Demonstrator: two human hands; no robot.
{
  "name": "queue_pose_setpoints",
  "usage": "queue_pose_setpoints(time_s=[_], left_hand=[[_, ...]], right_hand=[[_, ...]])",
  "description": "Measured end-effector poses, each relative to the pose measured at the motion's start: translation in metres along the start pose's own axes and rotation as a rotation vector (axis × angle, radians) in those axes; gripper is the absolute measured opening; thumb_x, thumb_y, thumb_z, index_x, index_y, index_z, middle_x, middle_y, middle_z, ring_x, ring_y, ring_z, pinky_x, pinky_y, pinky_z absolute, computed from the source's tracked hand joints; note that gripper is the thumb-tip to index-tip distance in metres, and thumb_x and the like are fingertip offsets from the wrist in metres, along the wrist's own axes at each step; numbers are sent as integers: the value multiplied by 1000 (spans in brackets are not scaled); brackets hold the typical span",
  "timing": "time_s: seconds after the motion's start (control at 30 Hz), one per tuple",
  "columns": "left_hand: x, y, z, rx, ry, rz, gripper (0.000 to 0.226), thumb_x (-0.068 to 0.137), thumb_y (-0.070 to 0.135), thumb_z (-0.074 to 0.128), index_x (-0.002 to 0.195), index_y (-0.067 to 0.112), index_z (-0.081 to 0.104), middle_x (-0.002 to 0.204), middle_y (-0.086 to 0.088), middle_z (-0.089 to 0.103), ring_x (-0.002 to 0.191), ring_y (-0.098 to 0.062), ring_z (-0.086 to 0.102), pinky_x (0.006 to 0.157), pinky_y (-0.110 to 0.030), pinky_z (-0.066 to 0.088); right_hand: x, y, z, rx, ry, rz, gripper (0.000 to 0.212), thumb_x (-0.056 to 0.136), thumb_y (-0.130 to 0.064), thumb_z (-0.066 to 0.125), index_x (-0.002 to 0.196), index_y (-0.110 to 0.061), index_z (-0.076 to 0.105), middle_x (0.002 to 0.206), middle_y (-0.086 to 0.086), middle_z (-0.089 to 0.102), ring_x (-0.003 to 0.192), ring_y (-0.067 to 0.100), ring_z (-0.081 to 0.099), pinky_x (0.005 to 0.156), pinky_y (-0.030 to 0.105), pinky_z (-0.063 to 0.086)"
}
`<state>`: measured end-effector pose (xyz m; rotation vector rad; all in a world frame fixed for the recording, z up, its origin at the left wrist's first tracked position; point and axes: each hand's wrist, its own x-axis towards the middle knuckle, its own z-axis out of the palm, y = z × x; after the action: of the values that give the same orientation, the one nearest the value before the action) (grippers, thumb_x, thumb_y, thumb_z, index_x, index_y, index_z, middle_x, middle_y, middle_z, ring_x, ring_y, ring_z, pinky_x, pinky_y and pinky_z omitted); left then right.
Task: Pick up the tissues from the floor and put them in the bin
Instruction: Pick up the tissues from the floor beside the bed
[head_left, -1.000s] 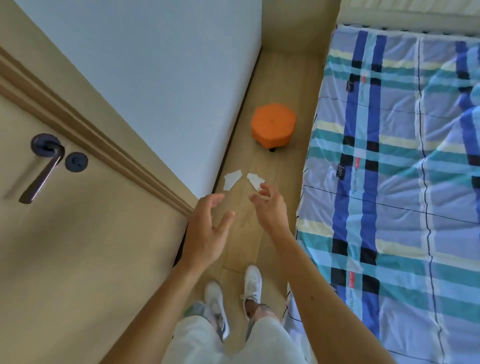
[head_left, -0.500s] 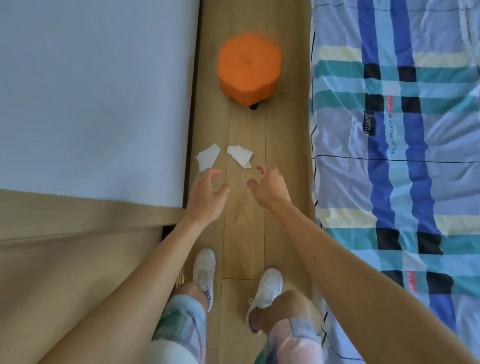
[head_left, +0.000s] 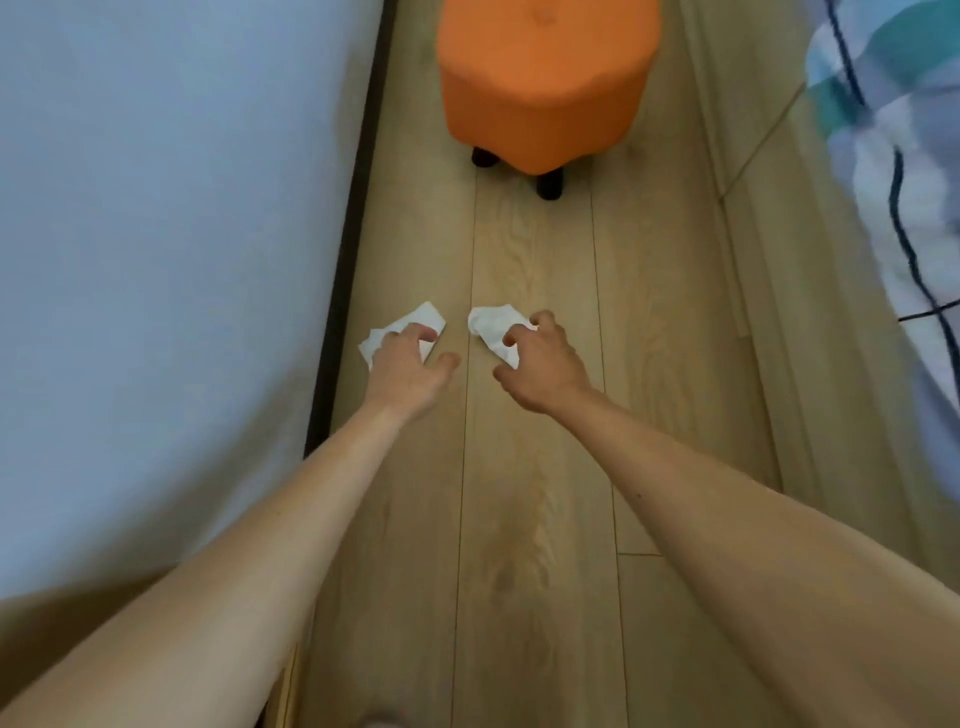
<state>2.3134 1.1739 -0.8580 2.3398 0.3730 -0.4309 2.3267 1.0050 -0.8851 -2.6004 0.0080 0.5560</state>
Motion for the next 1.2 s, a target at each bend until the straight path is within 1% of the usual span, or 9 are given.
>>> queue_pose_setpoints(time_s=[0.17, 0.3, 0.47, 0.7, 0.8, 0.9, 0.97, 1.07, 1.2], left_hand=[[49, -41, 28, 70, 51, -7, 46, 87, 36, 64, 130, 20, 58, 144, -12, 47, 128, -37, 49, 94, -55, 55], [71, -55, 42, 178, 60, -43, 45, 90, 35, 62, 132, 19, 59, 143, -16, 42, 136, -38, 36, 102, -53, 49], [80, -69, 57, 322, 11, -89, 51, 92, 39, 55, 135, 11, 54, 140, -19, 40, 132, -43, 39, 106, -52, 44], [76, -78, 62, 394, 52, -38, 45, 97, 32, 51, 118, -7, 57, 134, -21, 47, 119, -41, 47, 93, -45, 46], [69, -71, 57, 287, 26, -17, 39, 98, 30, 52, 106, -7, 61, 133, -25, 54, 113, -41, 56, 88, -43, 49], [39, -44, 47, 70, -46, 21, 46, 100, 30, 51, 129, -4, 59, 143, -15, 53, 125, -31, 56, 100, -37, 43], [5, -12, 36, -104, -114, 12, 43, 101, 32, 50, 132, 4, 61, 132, -5, 57, 118, -21, 55, 98, -30, 41], [-52, 37, 11, -272, -209, -8, 43, 98, 39, 51, 122, 7, 69, 122, -5, 67, 114, -21, 61, 103, -40, 47], [-134, 95, -35, -454, -381, -58, 41, 103, 36, 45, 128, 10, 65, 134, 2, 66, 123, -16, 62, 112, -41, 42]], right_hand=[[42, 24, 44, -83, -31, 32, 49, 84, -39, 64, 128, -17, 61, 152, 13, 31, 137, 33, 37, 105, 45, 41], [53, 34, 63, -79, 2, 51, 53, 83, -46, 62, 126, -15, 63, 143, 11, 43, 131, 31, 43, 105, 43, 36], [49, 36, 66, -29, 149, -2, 54, 84, -49, 59, 123, -12, 64, 128, 9, 56, 119, 28, 52, 100, 42, 38], [39, 47, 52, 64, 201, -33, 55, 91, -44, 56, 133, -9, 57, 133, 9, 55, 122, 28, 54, 101, 41, 38], [26, 50, 36, 134, 190, -8, 56, 92, -42, 57, 136, -8, 55, 137, 9, 54, 123, 27, 54, 103, 42, 40], [1, 49, 20, 272, 177, 51, 55, 92, -39, 59, 138, -8, 54, 139, 7, 52, 123, 25, 55, 101, 38, 44], [-24, 43, 7, 380, 186, 106, 50, 93, -34, 59, 136, -9, 56, 138, 6, 54, 122, 23, 56, 92, 29, 42], [-78, 24, -19, 502, 202, 177, 40, 94, -28, 59, 130, -9, 60, 133, 6, 59, 119, 23, 58, 88, 25, 40], [-161, -6, -78, 634, 190, 259, 46, 91, -35, 65, 129, -10, 60, 133, 3, 62, 122, 19, 58, 92, 25, 42]])
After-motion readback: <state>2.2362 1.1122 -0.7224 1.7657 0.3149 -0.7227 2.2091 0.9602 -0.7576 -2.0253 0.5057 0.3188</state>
